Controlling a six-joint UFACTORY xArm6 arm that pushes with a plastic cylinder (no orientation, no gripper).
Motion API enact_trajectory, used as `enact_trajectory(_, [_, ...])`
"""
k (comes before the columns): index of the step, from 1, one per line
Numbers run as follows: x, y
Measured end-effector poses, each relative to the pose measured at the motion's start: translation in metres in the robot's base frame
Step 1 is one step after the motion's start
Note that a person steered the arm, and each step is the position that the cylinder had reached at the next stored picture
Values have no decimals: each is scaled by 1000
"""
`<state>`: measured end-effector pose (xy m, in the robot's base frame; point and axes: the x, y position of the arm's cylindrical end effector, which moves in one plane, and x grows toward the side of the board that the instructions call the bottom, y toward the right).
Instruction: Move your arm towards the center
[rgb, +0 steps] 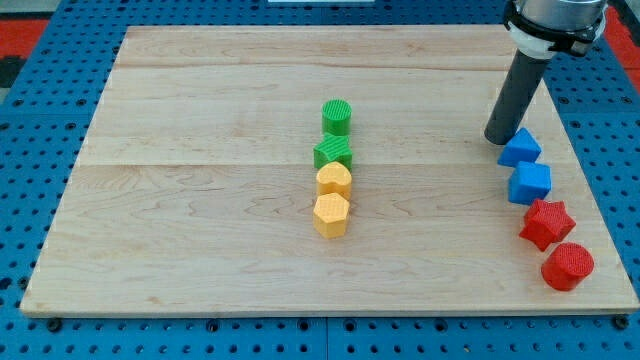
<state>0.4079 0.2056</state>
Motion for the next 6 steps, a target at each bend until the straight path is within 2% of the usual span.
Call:
enact_trajectory(3, [2,-123])
enact_trajectory(5, [-62,-137])
enact_trajectory(6, [-68,-214])
